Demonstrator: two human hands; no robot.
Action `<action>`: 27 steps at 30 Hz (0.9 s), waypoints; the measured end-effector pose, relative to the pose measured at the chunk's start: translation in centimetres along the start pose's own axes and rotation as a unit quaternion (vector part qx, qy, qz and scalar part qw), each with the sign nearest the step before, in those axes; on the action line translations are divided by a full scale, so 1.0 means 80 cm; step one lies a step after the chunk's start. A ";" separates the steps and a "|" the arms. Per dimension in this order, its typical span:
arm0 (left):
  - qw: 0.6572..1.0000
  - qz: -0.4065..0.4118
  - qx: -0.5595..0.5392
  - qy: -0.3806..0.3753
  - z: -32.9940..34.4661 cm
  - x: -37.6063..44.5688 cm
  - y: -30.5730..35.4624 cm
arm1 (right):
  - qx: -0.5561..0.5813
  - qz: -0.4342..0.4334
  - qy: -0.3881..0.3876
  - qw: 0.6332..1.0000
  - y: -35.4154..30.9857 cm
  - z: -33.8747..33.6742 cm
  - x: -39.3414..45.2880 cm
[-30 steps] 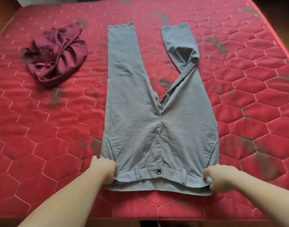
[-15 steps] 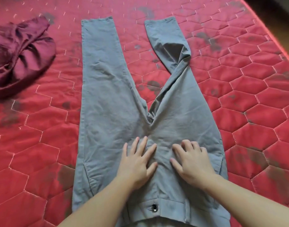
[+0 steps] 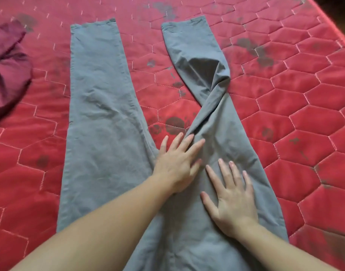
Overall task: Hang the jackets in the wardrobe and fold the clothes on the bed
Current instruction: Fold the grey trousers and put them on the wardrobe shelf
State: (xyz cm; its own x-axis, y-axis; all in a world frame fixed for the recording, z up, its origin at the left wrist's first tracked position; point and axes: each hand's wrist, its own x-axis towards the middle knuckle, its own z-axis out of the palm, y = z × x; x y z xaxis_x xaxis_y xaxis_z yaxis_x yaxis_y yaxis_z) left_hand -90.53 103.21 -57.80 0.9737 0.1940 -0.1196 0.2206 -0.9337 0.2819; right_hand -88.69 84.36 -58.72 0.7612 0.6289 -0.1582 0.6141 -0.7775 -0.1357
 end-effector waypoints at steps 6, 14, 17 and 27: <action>0.999 -0.035 -0.001 -0.008 -0.003 0.102 -0.023 | 0.033 -0.021 0.051 0.998 0.009 0.002 0.012; 0.998 -0.015 0.018 0.056 -0.011 0.141 -0.074 | 0.100 0.050 0.147 0.983 0.060 -0.052 0.233; 0.997 -0.005 0.006 0.079 -0.009 0.139 -0.074 | 0.182 0.218 0.117 0.952 0.061 -0.075 0.322; 0.995 0.002 -0.008 0.097 -0.010 0.141 -0.075 | 0.426 -0.006 0.101 0.899 0.002 -0.156 0.441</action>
State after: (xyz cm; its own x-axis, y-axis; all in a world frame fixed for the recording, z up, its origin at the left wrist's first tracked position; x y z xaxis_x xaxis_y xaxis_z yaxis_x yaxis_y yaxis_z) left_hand -80.85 111.21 -60.09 0.9669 0.2462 0.0662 0.2166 -0.9302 0.2964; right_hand -59.15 106.36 -52.15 0.8307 0.5565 0.0173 0.3059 -0.4302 -0.8493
